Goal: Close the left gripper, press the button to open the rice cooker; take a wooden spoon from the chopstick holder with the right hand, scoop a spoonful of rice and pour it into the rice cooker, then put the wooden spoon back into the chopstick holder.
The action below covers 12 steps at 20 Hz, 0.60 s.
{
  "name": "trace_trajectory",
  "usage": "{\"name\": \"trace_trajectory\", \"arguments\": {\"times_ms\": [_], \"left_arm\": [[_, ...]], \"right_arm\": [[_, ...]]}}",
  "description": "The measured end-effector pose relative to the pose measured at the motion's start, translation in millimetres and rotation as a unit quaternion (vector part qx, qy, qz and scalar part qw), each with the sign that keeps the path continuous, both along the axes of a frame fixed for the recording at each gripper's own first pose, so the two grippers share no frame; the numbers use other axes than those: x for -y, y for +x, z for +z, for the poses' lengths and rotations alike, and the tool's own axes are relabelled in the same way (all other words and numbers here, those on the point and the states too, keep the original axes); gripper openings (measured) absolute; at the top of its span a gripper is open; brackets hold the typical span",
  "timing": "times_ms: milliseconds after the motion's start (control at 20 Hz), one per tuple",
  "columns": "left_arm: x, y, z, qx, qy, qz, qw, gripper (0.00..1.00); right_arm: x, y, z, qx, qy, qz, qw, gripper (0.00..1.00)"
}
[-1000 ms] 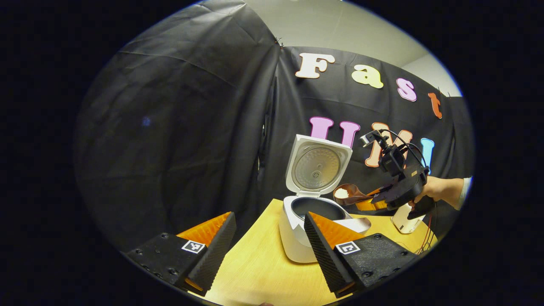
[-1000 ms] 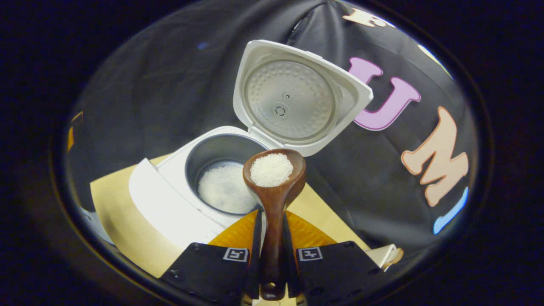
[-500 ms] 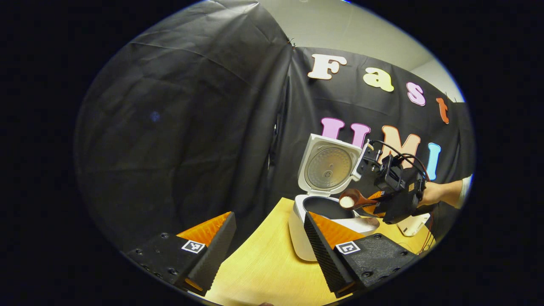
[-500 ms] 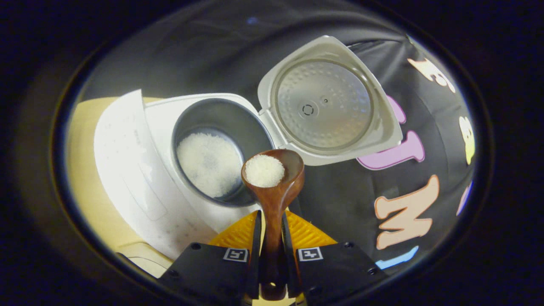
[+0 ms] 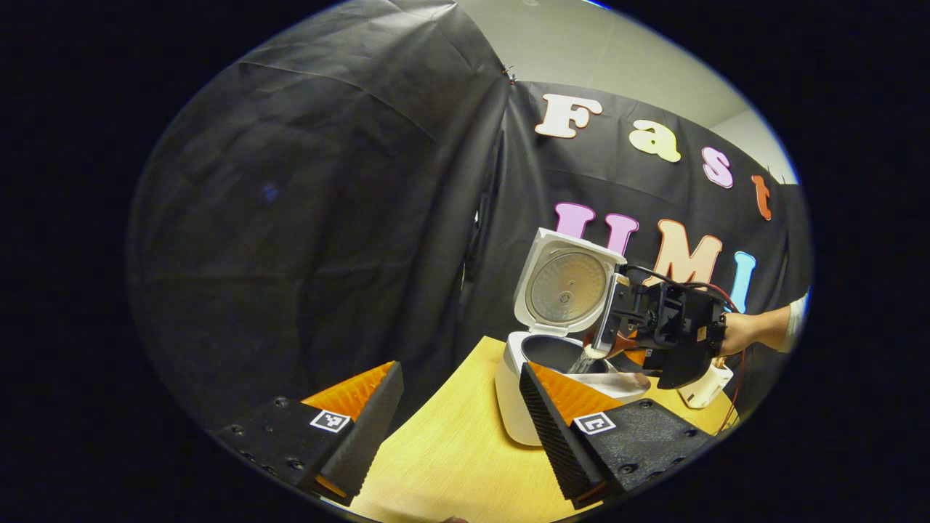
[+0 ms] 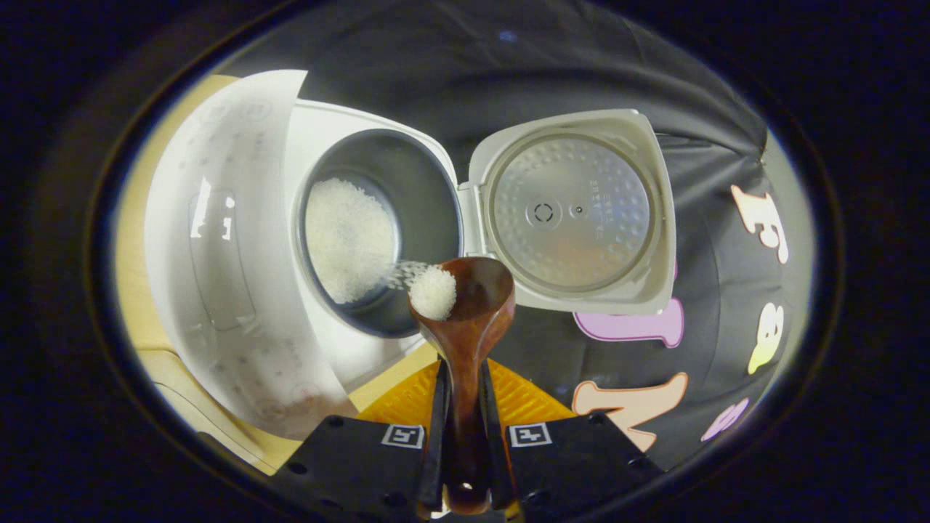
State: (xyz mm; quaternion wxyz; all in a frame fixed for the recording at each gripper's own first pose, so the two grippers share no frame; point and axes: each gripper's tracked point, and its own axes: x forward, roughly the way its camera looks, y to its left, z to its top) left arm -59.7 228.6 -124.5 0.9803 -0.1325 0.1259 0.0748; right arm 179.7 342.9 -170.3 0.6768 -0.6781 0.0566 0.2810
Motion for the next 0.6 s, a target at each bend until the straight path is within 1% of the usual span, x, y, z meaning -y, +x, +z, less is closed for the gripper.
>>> {"name": "trace_trajectory", "arguments": {"times_ms": [50, 100, 150, 200, 250, 300, 350, 400, 450, 500, 600], "left_arm": [[-1, 0, 0, 0.000, 0.000, 0.002, 1.000, 0.92], [-3, 0, 1, 0.003, 0.000, 0.006, 1.000, 0.95], [-3, 2, 4, 0.007, -0.001, 0.007, 1.000, 0.92], [-4, 4, 6, 0.008, -0.002, 0.008, 1.000, 0.98], [-4, 4, 5, 0.008, -0.003, 0.008, 1.000, 0.95], [-5, 3, 5, 0.009, -0.004, 0.008, 1.000, 0.95], [-5, 3, 3, 0.008, -0.005, 0.007, 1.000, 0.92], [-5, 3, 3, 0.007, -0.006, 0.007, 1.000, 0.92], [-4, 4, 1, 0.005, -0.007, 0.006, 1.000, 0.95], [-3, 4, 2, 0.005, -0.010, 0.005, 1.000, 0.95], [0, 5, 2, 0.006, -0.011, 0.002, 1.000, 0.92]], "right_arm": [[-2, 0, 2, 0.014, -0.013, 0.014, 1.000, 0.27], [-3, 0, 5, 0.031, -0.030, 0.031, 0.999, 0.30], [-2, -1, 9, 0.048, -0.048, 0.046, 0.997, 0.29], [-2, -4, 10, 0.062, -0.063, 0.058, 0.994, 0.28], [-1, -6, 12, 0.073, -0.075, 0.070, 0.992, 0.28], [-3, -5, 11, 0.085, -0.087, 0.079, 0.989, 0.27], [-3, -5, 13, 0.095, -0.098, 0.090, 0.987, 0.28], [-3, -5, 13, 0.106, -0.113, 0.103, 0.982, 0.30], [-4, -7, 16, 0.118, -0.127, 0.116, 0.978, 0.28], [-3, -10, 17, 0.119, -0.131, 0.122, 0.977, 0.28], [3, -12, 10, 0.092, -0.122, 0.113, 0.982, 0.29]]}}
